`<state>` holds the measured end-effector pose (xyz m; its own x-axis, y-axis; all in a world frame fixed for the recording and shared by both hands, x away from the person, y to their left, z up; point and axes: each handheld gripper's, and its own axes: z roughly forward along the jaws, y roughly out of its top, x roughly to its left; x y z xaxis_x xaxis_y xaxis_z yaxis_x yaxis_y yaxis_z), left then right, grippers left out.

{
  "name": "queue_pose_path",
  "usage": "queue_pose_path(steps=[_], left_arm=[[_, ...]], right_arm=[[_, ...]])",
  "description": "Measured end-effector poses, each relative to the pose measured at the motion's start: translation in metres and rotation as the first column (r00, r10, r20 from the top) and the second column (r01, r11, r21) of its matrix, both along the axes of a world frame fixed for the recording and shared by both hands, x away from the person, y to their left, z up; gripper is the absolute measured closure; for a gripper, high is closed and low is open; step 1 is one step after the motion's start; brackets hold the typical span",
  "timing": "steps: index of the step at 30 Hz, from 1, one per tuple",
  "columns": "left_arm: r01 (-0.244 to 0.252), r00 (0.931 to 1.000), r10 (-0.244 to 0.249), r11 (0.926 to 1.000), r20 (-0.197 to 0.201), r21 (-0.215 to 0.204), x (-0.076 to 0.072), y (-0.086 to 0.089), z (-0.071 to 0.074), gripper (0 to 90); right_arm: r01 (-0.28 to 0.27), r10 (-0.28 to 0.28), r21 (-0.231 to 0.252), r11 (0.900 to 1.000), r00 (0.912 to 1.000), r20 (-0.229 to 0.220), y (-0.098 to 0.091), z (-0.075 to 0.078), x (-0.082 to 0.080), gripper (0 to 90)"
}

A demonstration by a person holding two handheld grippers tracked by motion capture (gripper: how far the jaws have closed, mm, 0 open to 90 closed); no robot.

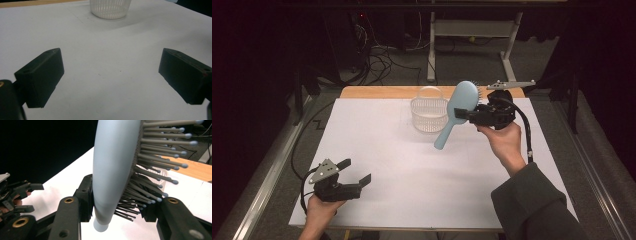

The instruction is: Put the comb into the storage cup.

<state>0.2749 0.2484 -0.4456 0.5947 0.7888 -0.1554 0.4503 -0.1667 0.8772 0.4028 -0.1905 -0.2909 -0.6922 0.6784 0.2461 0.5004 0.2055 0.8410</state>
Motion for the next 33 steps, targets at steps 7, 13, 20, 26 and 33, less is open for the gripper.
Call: queue_pose_path(steps=[7,13,20,26,33], left_arm=[[0.001,1.0000,-0.001,1.0000,0.001,0.000,0.000,0.000,0.000,5.4],[0.001,1.0000,-0.001,1.0000,0.000,0.001,0.000,0.000,0.000,5.4],[0.002,1.0000,-0.002,1.0000,-0.002,0.000,0.000,0.000,-0.001,5.4],[0.005,1.0000,-0.005,1.0000,0.003,-0.003,0.000,0.000,0.000,5.5],[0.004,1.0000,-0.004,1.0000,-0.005,-0.004,0.001,0.001,-0.001,5.4]], right_arm=[[0.020,-0.020,-0.002,0.9998,0.9998,-0.011,0.001,-0.001,0.011,54.7],[0.024,-0.024,-0.017,0.9996,0.9997,-0.005,0.002,0.002,0.018,54.8],[0.029,-0.029,-0.028,0.9992,0.9996,0.001,0.006,0.008,0.026,54.8],[0.040,-0.040,-0.029,0.9988,0.9992,-0.003,0.009,0.010,0.034,54.8],[0.054,-0.055,-0.029,0.9981,0.9985,-0.004,0.012,0.014,0.043,54.8]])
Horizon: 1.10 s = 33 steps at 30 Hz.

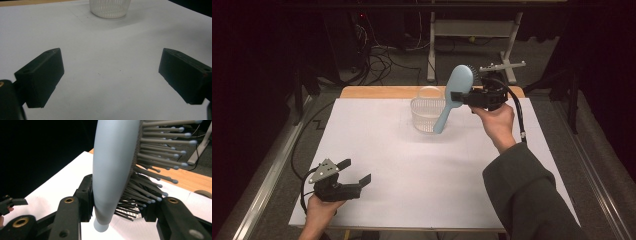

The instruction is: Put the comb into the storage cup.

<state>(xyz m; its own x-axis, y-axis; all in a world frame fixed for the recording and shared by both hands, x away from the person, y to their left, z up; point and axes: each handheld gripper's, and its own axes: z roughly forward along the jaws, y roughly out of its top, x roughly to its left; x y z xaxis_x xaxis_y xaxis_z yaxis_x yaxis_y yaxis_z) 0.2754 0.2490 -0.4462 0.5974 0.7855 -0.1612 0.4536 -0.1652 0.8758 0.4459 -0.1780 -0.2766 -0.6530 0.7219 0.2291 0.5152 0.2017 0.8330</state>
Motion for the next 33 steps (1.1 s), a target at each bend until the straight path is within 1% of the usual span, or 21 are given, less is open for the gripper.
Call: queue_pose_path(steps=[4,19,27,33], left_arm=[[0.000,1.0000,0.000,1.0000,0.001,0.000,0.000,0.000,0.000,5.4],[0.003,1.0000,-0.003,1.0000,-0.002,-0.001,0.001,0.000,0.000,5.4],[0.004,1.0000,-0.004,1.0000,-0.002,-0.001,0.001,0.000,0.000,5.4],[0.003,1.0000,-0.003,1.0000,-0.003,-0.002,0.001,0.001,0.000,5.4]], right_arm=[[0.007,-0.007,-0.006,1.0000,0.9999,0.012,0.002,0.003,0.004,54.8],[0.055,-0.055,0.005,0.9985,0.9984,0.012,0.008,0.005,0.023,54.9],[0.080,-0.080,0.001,0.9968,0.9965,0.025,0.011,0.010,0.029,54.9],[0.093,-0.093,-0.008,0.9956,0.9953,0.028,0.013,0.010,0.034,54.9]])
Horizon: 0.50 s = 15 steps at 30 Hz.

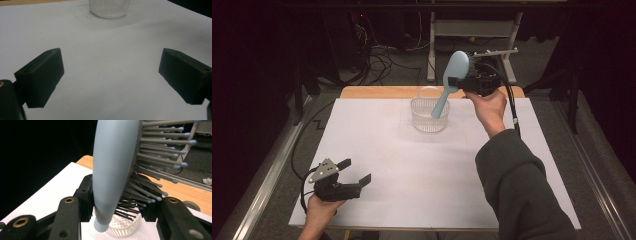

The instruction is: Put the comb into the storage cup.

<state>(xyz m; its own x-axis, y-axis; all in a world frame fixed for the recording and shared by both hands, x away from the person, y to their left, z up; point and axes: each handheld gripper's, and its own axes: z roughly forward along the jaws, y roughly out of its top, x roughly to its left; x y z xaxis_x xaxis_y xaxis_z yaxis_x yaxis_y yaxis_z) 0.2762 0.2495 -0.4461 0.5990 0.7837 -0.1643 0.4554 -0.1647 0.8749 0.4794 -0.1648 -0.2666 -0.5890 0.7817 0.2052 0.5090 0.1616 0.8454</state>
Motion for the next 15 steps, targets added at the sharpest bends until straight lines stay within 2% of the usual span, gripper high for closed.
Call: queue_pose_path(steps=[6,15], left_arm=[[-0.001,1.0000,0.001,1.0000,-0.001,-0.001,0.0001,-0.0001,-0.0001,5.5],[0.000,1.0000,0.000,1.0000,-0.003,-0.003,0.0003,0.0004,-0.0001,5.4]], right_arm=[[0.014,-0.014,0.004,0.9999,0.9999,0.000,0.0008,-0.0021,0.0041,54.9],[0.028,-0.028,-0.019,0.9994,0.9996,0.006,0.0044,-0.0054,0.0089,54.8]])
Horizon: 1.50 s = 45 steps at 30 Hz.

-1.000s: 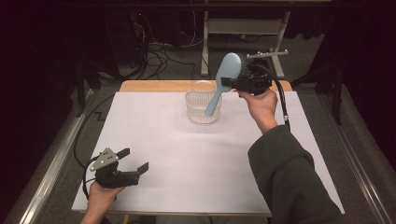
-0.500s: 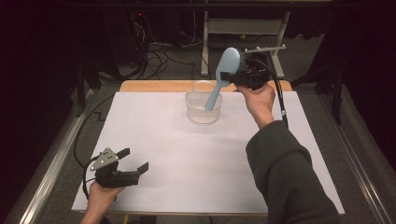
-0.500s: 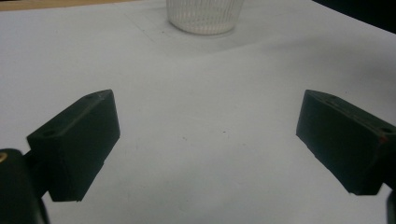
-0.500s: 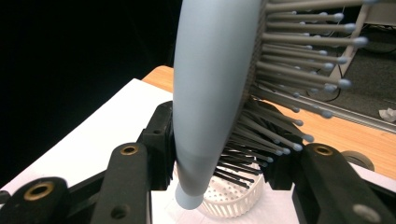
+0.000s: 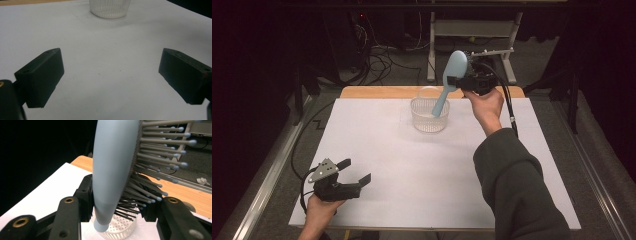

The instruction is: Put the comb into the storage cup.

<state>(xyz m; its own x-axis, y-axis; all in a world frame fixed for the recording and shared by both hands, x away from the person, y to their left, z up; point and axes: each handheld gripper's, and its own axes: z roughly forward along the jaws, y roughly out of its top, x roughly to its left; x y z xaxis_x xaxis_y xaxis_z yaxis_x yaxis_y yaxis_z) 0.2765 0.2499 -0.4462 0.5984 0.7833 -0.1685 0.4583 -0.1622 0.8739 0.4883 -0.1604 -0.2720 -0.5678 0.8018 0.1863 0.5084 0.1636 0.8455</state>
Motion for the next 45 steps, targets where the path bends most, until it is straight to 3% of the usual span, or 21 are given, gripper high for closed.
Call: queue_pose_path(steps=[21,45], left_arm=[[-0.003,1.0000,0.003,1.0000,-0.003,-0.007,0.001,0.001,-0.001,5.5],[-0.012,0.9999,0.012,0.9998,-0.008,-0.013,0.000,0.003,0.000,5.4]], right_arm=[[0.020,-0.020,-0.004,0.9998,0.9998,-0.006,0.011,-0.013,0.013,54.6],[0.019,-0.020,-0.047,0.9987,0.9997,-0.017,0.033,-0.035,0.021,53.9]])
